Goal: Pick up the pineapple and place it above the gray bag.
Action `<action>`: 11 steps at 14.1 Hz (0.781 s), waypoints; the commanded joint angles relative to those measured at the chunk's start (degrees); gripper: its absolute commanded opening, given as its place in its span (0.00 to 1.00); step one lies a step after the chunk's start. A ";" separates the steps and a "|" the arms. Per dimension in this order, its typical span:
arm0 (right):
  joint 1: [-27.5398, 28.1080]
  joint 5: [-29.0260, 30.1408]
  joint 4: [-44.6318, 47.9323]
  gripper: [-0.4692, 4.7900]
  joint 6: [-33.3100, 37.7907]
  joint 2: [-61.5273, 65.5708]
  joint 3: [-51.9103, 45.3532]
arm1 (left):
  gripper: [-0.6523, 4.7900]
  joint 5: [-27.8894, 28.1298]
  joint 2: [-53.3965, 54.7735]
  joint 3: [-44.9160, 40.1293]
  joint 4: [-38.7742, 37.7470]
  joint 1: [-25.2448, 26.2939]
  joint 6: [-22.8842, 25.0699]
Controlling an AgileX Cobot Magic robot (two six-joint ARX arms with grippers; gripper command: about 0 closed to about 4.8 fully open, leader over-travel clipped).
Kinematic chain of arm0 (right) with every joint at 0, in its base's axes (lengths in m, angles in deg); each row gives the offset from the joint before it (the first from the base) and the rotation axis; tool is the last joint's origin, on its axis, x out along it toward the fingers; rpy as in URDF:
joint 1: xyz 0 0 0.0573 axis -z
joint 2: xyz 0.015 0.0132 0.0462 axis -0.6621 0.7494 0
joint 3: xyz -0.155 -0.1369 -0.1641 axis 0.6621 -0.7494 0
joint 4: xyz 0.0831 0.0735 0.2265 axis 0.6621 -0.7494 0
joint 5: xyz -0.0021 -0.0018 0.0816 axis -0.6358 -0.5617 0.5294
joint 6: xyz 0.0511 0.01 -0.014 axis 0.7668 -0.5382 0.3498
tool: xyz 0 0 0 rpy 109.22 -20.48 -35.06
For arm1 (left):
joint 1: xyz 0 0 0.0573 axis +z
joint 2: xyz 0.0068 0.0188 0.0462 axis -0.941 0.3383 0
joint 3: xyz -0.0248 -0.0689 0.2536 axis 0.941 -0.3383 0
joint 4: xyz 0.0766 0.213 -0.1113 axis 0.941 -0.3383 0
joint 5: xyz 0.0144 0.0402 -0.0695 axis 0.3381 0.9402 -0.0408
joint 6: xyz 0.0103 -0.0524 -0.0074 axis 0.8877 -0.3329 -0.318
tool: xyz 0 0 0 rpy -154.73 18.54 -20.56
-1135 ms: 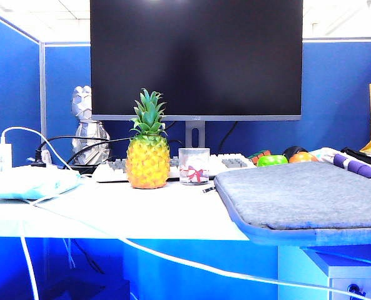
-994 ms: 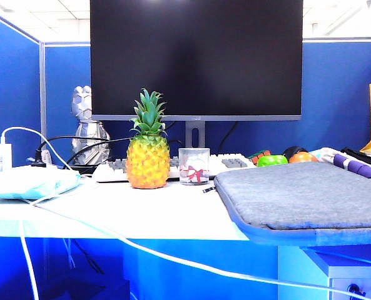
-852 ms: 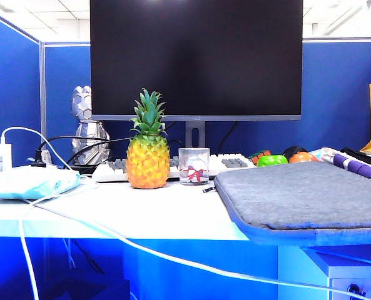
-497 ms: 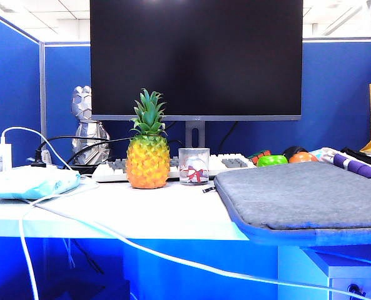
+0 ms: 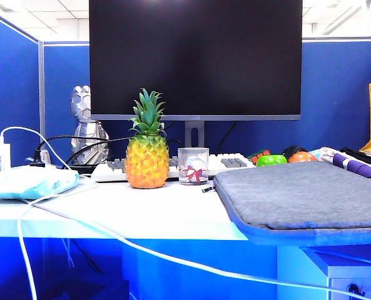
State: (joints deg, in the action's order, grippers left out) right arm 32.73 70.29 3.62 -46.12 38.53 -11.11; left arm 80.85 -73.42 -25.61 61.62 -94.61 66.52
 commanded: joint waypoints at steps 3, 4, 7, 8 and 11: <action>-0.02 0.20 2.49 0.08 0.20 0.02 -0.52 | 0.97 -3.96 22.36 20.37 1.14 -0.02 0.28; -0.04 0.20 2.49 0.08 0.20 0.02 -0.52 | 1.00 -5.75 30.36 25.46 1.03 0.00 1.53; -0.15 0.22 2.49 0.08 0.35 0.02 -0.52 | 1.00 -10.60 54.60 42.23 0.44 0.20 4.76; -0.11 0.22 2.47 0.08 0.42 0.02 -0.52 | 1.00 -10.78 60.48 46.51 -0.17 1.07 4.74; 0.04 0.22 2.60 0.08 0.44 0.02 -0.52 | 1.00 -16.59 77.29 57.77 -1.92 3.76 3.13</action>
State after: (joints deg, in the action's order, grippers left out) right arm 32.60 70.44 5.15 -45.90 38.53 -11.11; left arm 68.04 1.46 29.98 59.61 -91.46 70.76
